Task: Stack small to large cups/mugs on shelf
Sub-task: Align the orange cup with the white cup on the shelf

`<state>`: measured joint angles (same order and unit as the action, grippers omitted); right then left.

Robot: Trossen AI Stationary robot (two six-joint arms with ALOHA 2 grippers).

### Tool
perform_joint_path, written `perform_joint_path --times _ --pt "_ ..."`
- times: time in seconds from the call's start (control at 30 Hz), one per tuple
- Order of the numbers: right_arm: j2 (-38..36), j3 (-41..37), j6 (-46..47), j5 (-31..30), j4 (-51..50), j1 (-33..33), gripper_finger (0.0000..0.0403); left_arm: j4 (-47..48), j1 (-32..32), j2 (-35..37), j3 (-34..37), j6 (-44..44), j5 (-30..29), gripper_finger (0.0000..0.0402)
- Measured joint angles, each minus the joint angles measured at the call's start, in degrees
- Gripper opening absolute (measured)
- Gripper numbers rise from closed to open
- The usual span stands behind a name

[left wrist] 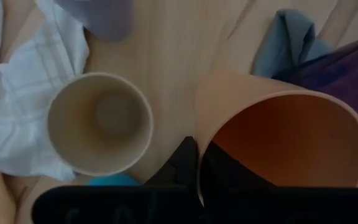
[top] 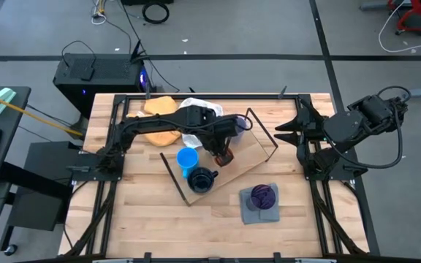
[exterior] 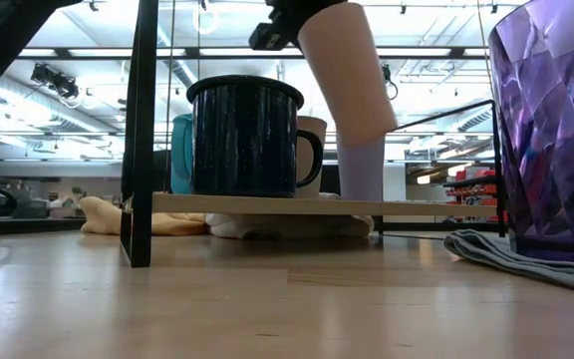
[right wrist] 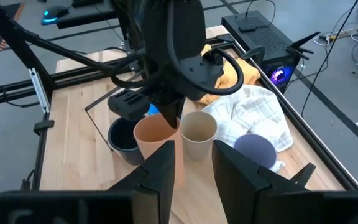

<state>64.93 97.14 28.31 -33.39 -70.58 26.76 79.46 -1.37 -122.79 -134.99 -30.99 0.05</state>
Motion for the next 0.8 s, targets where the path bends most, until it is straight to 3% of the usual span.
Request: perform_joint_path --times 0.33,0.8 --pt "0.0 0.0 0.0 0.0 0.0 0.0 0.0114 0.5 1.0 -4.0 0.0 1.3 -0.5 0.0009" --pt "0.0 0.0 -0.3 0.0 0.0 0.0 0.0113 0.8 0.8 -4.4 0.0 2.9 -0.4 0.0009"
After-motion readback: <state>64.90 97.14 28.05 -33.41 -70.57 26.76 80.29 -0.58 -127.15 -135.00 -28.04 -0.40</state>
